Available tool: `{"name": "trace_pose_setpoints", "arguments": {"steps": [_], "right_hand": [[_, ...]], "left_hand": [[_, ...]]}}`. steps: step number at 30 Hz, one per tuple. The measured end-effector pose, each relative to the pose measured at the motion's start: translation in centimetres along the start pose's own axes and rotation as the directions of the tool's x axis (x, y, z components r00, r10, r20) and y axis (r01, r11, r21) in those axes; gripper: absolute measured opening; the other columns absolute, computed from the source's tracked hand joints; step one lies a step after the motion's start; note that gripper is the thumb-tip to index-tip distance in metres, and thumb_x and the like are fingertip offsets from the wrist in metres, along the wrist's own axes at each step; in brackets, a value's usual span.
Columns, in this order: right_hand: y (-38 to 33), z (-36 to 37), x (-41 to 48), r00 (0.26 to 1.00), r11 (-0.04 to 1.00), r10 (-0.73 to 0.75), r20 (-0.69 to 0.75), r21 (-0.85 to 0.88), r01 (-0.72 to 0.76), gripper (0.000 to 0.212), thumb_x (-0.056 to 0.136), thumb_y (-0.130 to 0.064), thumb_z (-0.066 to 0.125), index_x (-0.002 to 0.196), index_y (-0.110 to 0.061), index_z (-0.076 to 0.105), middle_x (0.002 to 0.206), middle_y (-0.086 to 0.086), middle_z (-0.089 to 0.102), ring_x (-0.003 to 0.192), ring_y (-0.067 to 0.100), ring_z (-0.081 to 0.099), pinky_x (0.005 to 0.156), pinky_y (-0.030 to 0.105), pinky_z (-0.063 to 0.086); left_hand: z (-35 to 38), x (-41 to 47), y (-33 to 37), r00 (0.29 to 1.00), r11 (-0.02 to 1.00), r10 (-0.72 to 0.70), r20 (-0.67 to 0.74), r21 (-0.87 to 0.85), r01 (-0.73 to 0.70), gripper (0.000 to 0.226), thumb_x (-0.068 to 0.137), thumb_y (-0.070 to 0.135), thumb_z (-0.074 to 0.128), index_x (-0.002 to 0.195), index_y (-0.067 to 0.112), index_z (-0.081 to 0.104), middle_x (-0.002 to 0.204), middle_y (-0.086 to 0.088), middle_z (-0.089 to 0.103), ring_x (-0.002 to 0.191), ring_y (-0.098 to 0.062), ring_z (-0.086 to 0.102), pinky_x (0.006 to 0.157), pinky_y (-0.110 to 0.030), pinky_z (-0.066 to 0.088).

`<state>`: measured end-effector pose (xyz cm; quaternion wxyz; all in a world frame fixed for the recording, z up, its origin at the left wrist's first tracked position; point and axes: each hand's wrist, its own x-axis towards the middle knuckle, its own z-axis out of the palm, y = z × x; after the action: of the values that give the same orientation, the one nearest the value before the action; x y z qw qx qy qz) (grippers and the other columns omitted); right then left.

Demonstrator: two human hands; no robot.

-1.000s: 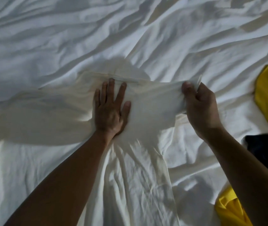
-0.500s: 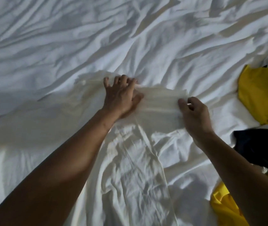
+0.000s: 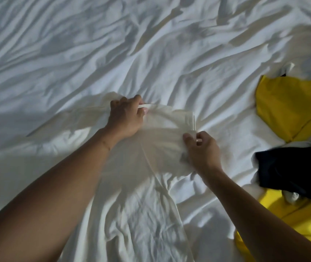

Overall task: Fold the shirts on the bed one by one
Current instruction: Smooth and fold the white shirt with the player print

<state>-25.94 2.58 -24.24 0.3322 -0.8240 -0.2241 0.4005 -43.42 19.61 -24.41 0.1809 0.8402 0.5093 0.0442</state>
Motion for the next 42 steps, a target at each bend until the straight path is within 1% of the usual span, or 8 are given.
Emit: {"name": "trace_pose_setpoints", "arguments": {"steps": [7, 10, 13, 16, 19, 22, 32, 42], "right_hand": [[-4.3, -1.4, 2.4, 0.997, 0.931, -0.070, -0.015, -0.360, 0.060, 0.078, 0.083, -0.089, 0.039, 0.075, -0.016, 0.065, 0.079, 0.005, 0.066, 0.080, 0.027, 0.062, 0.077, 0.040, 0.049], [-5.0, 0.1, 4.8, 0.998, 0.953, -0.057, -0.040, -0.299, 0.042, 0.053, 0.084, -0.069, 0.056, 0.079, -0.017, 0.066, 0.082, 0.001, 0.068, 0.093, 0.030, 0.066, 0.096, 0.047, 0.050], [-5.5, 0.3, 6.2, 0.994, 0.999, -0.052, -0.101, -0.006, 0.052, 0.027, 0.090, -0.042, 0.067, 0.081, -0.017, 0.063, 0.077, -0.004, 0.066, 0.090, 0.029, 0.065, 0.081, 0.035, 0.048], [-4.9, 0.2, 4.8, 0.930, 0.950, -0.298, -0.214, -0.161, 0.267, 0.033, 0.099, -0.029, 0.061, 0.130, -0.016, 0.061, 0.129, 0.007, 0.065, 0.123, 0.030, 0.055, 0.098, 0.035, 0.043], [-1.8, 1.5, 0.8, 0.744, 0.609, -0.663, 0.087, -0.516, 0.603, 0.055, 0.109, -0.034, 0.039, 0.159, -0.013, 0.033, 0.168, 0.012, 0.026, 0.157, 0.031, 0.017, 0.127, 0.046, 0.019], [2.6, 1.9, -1.1, 0.691, 0.384, -0.556, 0.461, -0.595, 0.706, 0.068, 0.109, -0.050, 0.016, 0.166, -0.016, 0.003, 0.173, 0.006, -0.010, 0.159, 0.022, -0.017, 0.130, 0.048, 0.000], [2.8, 3.4, -3.4, 0.602, 0.218, -0.632, 0.487, -0.634, 0.742, 0.068, 0.109, -0.044, 0.021, 0.164, -0.004, 0.013, 0.172, 0.018, 0.003, 0.159, 0.035, -0.003, 0.128, 0.055, 0.002], [0.2, 21.5, -15.6, 0.520, 0.179, -0.589, 0.618, -0.528, 0.830, 0.069, 0.106, -0.044, 0.020, 0.164, -0.007, 0.017, 0.172, 0.016, 0.003, 0.159, 0.035, -0.001, 0.129, 0.051, 0.000]], "left_hand": [[0.6, -3.0, 1.9, 0.963, 0.997, -0.031, -0.266, 0.057, 0.048, 0.040, 0.097, 0.037, 0.049, 0.127, 0.013, 0.058, 0.127, -0.013, 0.055, 0.124, -0.038, 0.051, 0.103, -0.055, 0.039], [1.7, -7.2, 4.5, 0.933, 0.994, -0.103, -0.344, -0.077, 0.081, 0.046, 0.101, 0.034, 0.049, 0.140, 0.010, 0.055, 0.143, -0.017, 0.053, 0.136, -0.039, 0.047, 0.111, -0.053, 0.038], [4.4, -12.1, 5.3, 0.938, 0.985, -0.171, -0.302, -0.085, 0.152, 0.050, 0.105, 0.034, 0.043, 0.147, 0.008, 0.053, 0.154, -0.020, 0.048, 0.142, -0.042, 0.043, 0.115, -0.056, 0.036], [6.7, -15.1, 5.0, 0.963, 0.982, -0.178, -0.202, 0.020, 0.186, 0.057, 0.107, 0.037, 0.036, 0.157, 0.011, 0.043, 0.163, -0.021, 0.037, 0.150, -0.042, 0.035, 0.120, -0.061, 0.028], [8.0, -15.6, 5.0, 0.970, 0.982, -0.154, -0.189, 0.080, 0.171, 0.057, 0.108, 0.033, 0.031, 0.161, 0.011, 0.036, 0.167, -0.020, 0.030, 0.154, -0.040, 0.028, 0.124, -0.062, 0.020], [8.4, -15.0, 4.9, 0.956, 0.983, -0.172, -0.236, 0.022, 0.182, 0.057, 0.108, 0.030, 0.030, 0.160, 0.008, 0.037, 0.167, -0.019, 0.032, 0.156, -0.036, 0.027, 0.124, -0.061, 0.021], [5.9, -16.3, 0.0, 0.934, 0.998, -0.057, -0.353, -0.005, 0.059, 0.044, 0.103, 0.012, 0.040, 0.142, 0.002, 0.060, 0.149, -0.020, 0.056, 0.143, -0.041, 0.047, 0.115, -0.057, 0.037], [-2.2, -31.1, -17.1, 0.714, 0.835, -0.470, -0.518, -0.001, 0.550, 0.045, 0.088, 0.005, 0.042, 0.123, 0.013, 0.068, 0.143, -0.021, 0.054, 0.141, -0.046, 0.043, 0.112, -0.062, 0.035]]}}
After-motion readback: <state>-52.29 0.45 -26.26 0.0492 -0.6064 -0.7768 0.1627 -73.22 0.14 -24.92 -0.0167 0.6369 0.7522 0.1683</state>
